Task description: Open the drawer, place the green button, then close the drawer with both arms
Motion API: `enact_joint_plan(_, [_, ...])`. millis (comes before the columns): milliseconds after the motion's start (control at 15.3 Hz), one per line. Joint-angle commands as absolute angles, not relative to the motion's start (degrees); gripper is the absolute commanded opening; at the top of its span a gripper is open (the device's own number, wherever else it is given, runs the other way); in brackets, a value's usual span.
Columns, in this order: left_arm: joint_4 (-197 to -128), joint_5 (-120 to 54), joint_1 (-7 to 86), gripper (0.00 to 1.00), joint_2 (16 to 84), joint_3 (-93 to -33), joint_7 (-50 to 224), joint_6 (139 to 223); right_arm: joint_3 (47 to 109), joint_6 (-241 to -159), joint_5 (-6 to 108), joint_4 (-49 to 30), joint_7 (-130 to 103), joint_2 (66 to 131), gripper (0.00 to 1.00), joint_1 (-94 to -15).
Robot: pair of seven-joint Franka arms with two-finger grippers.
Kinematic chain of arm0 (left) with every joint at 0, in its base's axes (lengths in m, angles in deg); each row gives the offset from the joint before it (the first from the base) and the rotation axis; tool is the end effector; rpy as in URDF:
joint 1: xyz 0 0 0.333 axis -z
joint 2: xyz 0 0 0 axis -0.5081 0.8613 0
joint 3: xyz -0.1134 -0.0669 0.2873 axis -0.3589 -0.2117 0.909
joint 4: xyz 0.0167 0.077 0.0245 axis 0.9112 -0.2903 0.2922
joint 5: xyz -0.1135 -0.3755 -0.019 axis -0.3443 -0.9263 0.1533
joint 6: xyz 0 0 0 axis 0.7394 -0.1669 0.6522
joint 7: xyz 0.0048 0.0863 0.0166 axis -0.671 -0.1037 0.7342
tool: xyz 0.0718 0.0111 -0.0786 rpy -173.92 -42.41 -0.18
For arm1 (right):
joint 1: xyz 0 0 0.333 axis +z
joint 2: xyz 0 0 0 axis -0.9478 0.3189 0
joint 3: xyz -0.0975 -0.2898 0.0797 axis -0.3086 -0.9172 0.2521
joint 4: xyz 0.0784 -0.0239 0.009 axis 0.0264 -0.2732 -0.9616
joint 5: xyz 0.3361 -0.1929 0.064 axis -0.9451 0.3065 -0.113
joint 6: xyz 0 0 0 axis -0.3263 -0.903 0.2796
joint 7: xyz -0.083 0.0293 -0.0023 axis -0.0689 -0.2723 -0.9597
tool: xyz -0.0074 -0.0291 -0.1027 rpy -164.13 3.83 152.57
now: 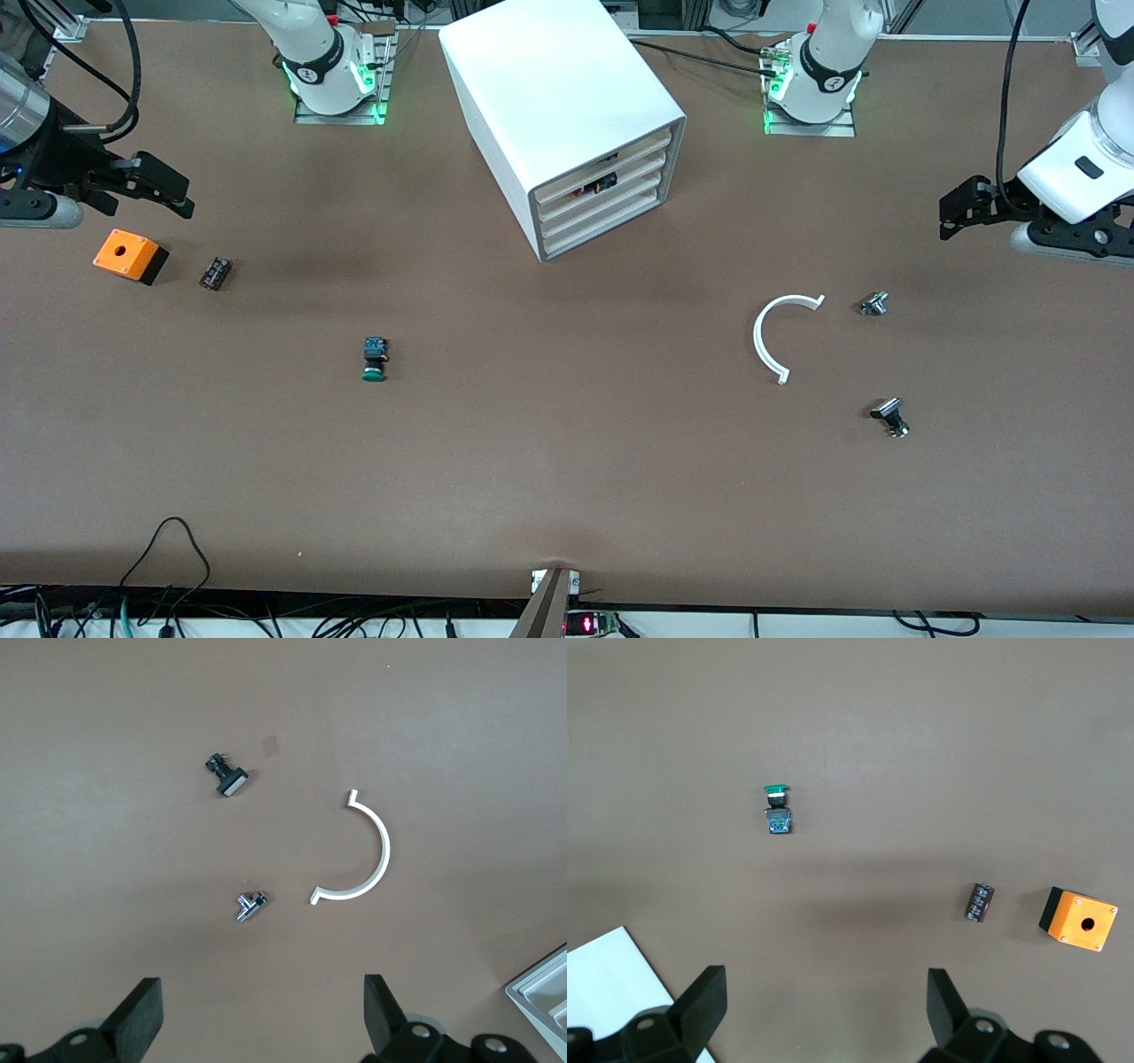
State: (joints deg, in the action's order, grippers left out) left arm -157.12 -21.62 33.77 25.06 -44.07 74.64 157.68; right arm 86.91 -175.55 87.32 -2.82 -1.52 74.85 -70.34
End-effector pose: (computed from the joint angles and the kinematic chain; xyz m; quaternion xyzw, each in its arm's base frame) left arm 0.5600 -0.0229 0.5893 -0.9968 0.0767 0.0103 0.0214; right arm 0.5505 0.0443 0.6161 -0.9997 0.0210 0.0053 0.0073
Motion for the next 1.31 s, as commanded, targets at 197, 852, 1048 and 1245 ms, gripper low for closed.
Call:
enact_joint_plan(197, [-156.28, -20.32, 33.87, 1.00, 25.16, -44.34, 75.29, 156.55, 87.16, -174.48, 86.74, -1.47, -2.09, 75.22, 1.00, -70.79])
enact_joint_plan(852, [-156.28, -33.31, 35.19, 1.00, 31.38, -47.33, 74.15, 144.70, 87.43, -178.85, 85.43, -5.60, -1.82, 80.39, 1.00, -70.44])
enact_joint_plan(1048, [-156.97, -47.43, 34.32, 1.00, 35.42, -47.24, 72.23, 142.59, 87.69, -184.74, 83.58, -6.73, -1.04, 84.17, 1.00, -69.74])
enact_joint_plan(1245, [-158.82, -53.62, 34.32, 1.00, 38.41, -47.33, 70.39, 142.05, 87.78, -194.49, 83.49, -11.91, -0.94, 86.73, 1.00, -69.12])
